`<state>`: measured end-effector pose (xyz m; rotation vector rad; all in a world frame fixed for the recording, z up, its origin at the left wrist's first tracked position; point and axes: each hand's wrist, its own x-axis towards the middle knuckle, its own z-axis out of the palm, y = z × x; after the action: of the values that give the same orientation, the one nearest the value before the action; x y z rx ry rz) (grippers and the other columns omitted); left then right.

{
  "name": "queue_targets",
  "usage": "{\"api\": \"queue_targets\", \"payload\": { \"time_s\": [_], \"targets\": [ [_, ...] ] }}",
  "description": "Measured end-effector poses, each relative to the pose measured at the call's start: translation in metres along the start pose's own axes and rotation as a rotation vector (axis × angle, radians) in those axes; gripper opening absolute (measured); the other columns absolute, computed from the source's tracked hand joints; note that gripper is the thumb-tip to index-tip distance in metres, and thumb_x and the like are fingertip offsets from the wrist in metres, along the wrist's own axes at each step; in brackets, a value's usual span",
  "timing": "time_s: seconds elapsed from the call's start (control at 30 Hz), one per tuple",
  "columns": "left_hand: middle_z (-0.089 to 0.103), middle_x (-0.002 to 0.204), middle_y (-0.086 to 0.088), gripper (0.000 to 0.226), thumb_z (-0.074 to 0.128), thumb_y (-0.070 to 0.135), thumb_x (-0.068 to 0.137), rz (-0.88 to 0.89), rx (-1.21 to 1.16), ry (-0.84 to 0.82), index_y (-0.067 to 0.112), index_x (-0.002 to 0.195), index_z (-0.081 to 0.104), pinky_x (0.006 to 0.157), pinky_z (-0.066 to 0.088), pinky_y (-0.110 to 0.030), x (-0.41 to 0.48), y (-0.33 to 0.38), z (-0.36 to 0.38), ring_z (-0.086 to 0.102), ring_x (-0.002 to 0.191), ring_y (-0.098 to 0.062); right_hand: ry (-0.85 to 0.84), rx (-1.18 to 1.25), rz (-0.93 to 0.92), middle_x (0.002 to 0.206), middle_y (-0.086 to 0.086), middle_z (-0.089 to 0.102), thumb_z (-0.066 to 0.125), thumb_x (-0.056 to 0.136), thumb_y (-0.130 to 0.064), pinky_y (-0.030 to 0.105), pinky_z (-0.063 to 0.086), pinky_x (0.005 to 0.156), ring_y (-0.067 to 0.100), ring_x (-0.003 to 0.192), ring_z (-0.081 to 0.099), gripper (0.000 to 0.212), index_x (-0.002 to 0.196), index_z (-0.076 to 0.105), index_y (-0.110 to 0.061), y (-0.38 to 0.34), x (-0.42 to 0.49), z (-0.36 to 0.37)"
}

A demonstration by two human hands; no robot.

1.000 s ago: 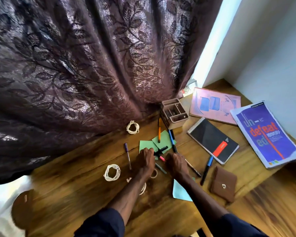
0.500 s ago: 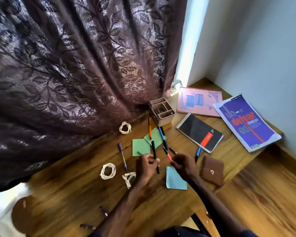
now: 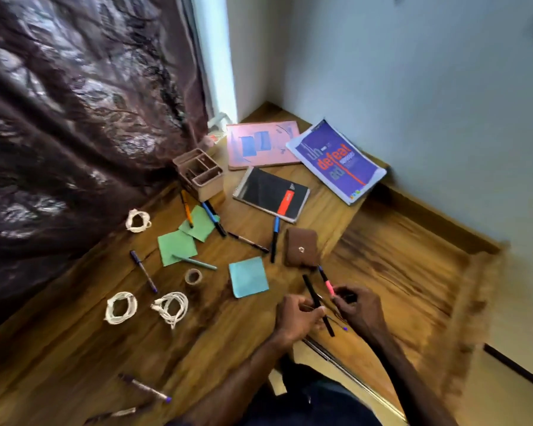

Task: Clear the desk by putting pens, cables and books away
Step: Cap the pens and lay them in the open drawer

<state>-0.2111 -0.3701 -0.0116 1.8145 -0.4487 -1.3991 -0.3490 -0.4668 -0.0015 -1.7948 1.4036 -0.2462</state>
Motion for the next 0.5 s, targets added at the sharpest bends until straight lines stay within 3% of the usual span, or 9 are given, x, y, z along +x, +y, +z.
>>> {"api": "queue_targets", "payload": {
  "time_s": [0.13, 0.27, 0.37, 0.43, 0.5],
  "targets": [
    [0.076, 0.090, -0.011, 0.013, 0.077, 0.011, 0.087, -0.138, -0.038, -0.111, 0.002, 0.094, 0.070, 0.074, 0.065, -0.034, -0.003, -0.011, 0.040, 0.078, 0.075, -0.019, 0.022, -0.010, 0.105, 0.076, -0.010, 0.075, 0.082, 0.078, -0.012, 0.021, 0.050, 0.058, 0.006, 0.068, 0.069, 0.014, 0.086, 0.080, -0.024, 0.042, -0.010, -0.014],
    [0.073, 0.085, -0.015, 0.009, 0.075, 0.002, 0.087, -0.300, -0.074, -0.101, 0.002, 0.084, 0.066, 0.063, 0.062, -0.023, 0.003, -0.023, 0.075, 0.075, 0.064, -0.014, 0.005, -0.034, 0.199, 0.081, -0.009, 0.074, 0.082, 0.079, -0.011, 0.021, 0.051, 0.063, 0.005, 0.074, 0.068, 0.016, 0.088, 0.080, -0.024, 0.079, -0.008, -0.018],
    [0.074, 0.096, -0.021, 0.012, 0.074, 0.000, 0.088, -0.412, -0.085, -0.043, -0.002, 0.092, 0.063, 0.054, 0.059, -0.018, 0.014, -0.027, 0.097, 0.072, 0.058, -0.010, -0.036, -0.076, 0.273, 0.081, -0.007, 0.074, 0.080, 0.079, -0.014, 0.026, 0.054, 0.070, 0.010, 0.076, 0.070, 0.011, 0.087, 0.080, -0.022, 0.103, -0.002, -0.020],
    [0.070, 0.087, -0.018, 0.018, 0.071, -0.005, 0.088, -0.490, -0.131, -0.021, -0.002, 0.096, 0.054, 0.046, 0.056, -0.018, 0.021, -0.031, 0.111, 0.067, 0.045, -0.010, -0.079, -0.118, 0.301, 0.083, -0.006, 0.076, 0.077, 0.080, -0.015, 0.024, 0.051, 0.068, 0.011, 0.075, 0.070, 0.009, 0.086, 0.080, -0.021, 0.116, 0.000, -0.019],
    [0.069, 0.087, -0.019, 0.029, 0.071, -0.006, 0.088, -0.548, -0.158, 0.027, -0.010, 0.110, 0.054, 0.049, 0.058, -0.022, 0.025, -0.032, 0.128, 0.073, 0.058, -0.020, -0.118, -0.166, 0.310, 0.082, -0.006, 0.076, 0.075, 0.080, -0.014, 0.023, 0.050, 0.064, 0.010, 0.072, 0.069, 0.009, 0.085, 0.080, -0.020, 0.129, 0.003, -0.021]
  ]
}}
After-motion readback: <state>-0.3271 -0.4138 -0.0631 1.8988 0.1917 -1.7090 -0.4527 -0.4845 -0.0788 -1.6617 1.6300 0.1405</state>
